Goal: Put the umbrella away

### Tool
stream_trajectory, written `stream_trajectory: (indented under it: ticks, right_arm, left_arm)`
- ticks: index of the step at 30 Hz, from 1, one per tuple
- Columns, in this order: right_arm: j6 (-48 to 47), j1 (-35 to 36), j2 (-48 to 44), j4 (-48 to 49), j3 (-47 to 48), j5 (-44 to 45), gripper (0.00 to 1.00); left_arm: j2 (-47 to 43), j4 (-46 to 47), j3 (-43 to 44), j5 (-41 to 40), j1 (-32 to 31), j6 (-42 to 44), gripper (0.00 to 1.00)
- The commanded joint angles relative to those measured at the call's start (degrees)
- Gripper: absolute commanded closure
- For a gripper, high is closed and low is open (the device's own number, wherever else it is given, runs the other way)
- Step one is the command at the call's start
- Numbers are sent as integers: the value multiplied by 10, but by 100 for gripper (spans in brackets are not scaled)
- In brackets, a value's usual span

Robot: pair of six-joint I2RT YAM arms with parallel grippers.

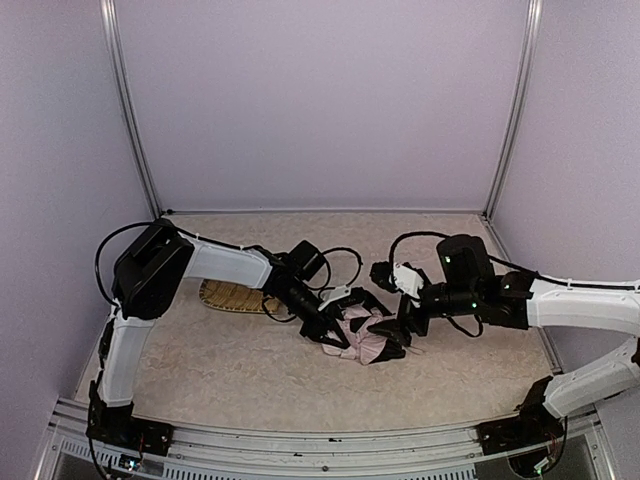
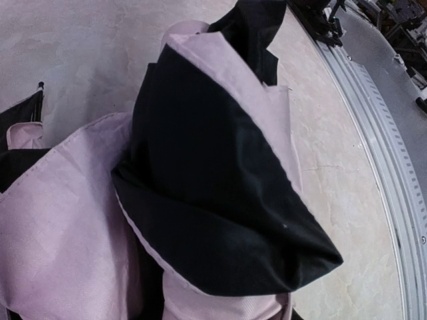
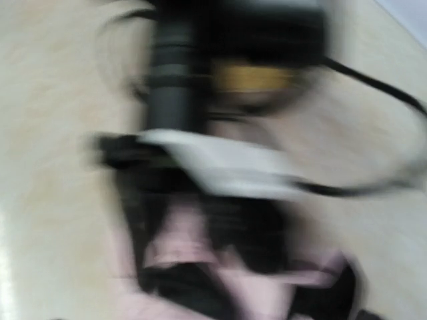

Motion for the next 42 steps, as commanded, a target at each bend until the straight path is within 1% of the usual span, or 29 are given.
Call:
stream_trajectory:
  ticks: [1, 4, 8, 10, 13, 15, 19, 21, 22, 23, 25, 26, 27, 28, 29, 31, 32, 34, 35, 37, 39, 40, 41, 42]
  right_arm:
    - [-149, 79, -14, 10, -39, 90, 0]
    - [-184, 121, 32, -21, -17, 144, 0]
    - [-208, 146, 118, -90, 25, 183, 0]
    - [-214, 149, 153, -110, 38, 197, 0]
    - [-220, 148, 194, -109, 47, 223, 1]
    - [-218, 149, 223, -107, 55, 246, 4]
    - [-217, 149, 266, -121, 71, 264, 10]
    - [-215, 149, 286, -133, 78, 267, 16]
    - [-212, 149, 294, -141, 82, 264, 22]
    - [-210, 149, 303, -149, 86, 261, 29]
    - [-203, 149, 316, -163, 94, 258, 46]
    - [-200, 149, 320, -169, 95, 259, 55]
    - [-197, 149, 323, -174, 97, 260, 62]
    - [-194, 149, 325, -181, 98, 260, 67]
    - [-191, 149, 324, -185, 98, 258, 72]
    - [-187, 149, 321, -188, 96, 251, 80]
    - [-185, 149, 318, -188, 93, 249, 84]
    - [-180, 149, 313, -188, 90, 247, 90]
    - [-177, 148, 310, -188, 90, 246, 92]
    - [-171, 148, 301, -183, 90, 243, 99]
    - [-166, 148, 284, -172, 89, 237, 100]
    - [-165, 147, 270, -165, 87, 232, 100]
    - [-163, 143, 259, -158, 86, 227, 100]
    - [-161, 141, 246, -151, 86, 220, 100]
  left_arm:
    - [87, -189, -33, -47, -12, -11, 100]
    - [90, -195, -29, -45, -12, -11, 100]
    - [92, -201, -28, -42, -11, -10, 100]
    - [94, -204, -27, -41, -11, -8, 100]
    - [95, -209, -24, -39, -11, -4, 100]
    - [96, -215, -22, -38, -12, 1, 100]
    - [97, -220, -21, -34, -12, 8, 100]
    - [98, -221, -21, -32, -12, 9, 100]
    - [98, -221, -20, -30, -12, 12, 100]
    - [97, -221, -19, -29, -12, 12, 100]
    - [91, -212, -20, -24, -10, 11, 100]
    - [82, -195, -24, -26, -8, 1, 98]
    - [70, -173, -32, -31, -5, -14, 92]
    - [56, -145, -45, -37, 0, -28, 75]
    - [39, -122, -57, -42, 4, -36, 64]
    - [1, -79, -78, -54, 7, -44, 50]
    - [-19, -57, -90, -63, 8, -48, 39]
    - [-59, -11, -115, -84, 8, -54, 6]
    - [-79, 15, -130, -99, 9, -62, 2]
    - [-125, 75, -165, -145, 11, -85, 1]
    - [-182, 163, -211, -209, 14, -108, 1]
    - [-226, 201, -236, -244, 16, -120, 1]
    - [-258, 242, -262, -297, 17, -127, 1]
    - [-294, 283, -287, -332, 17, -131, 1]
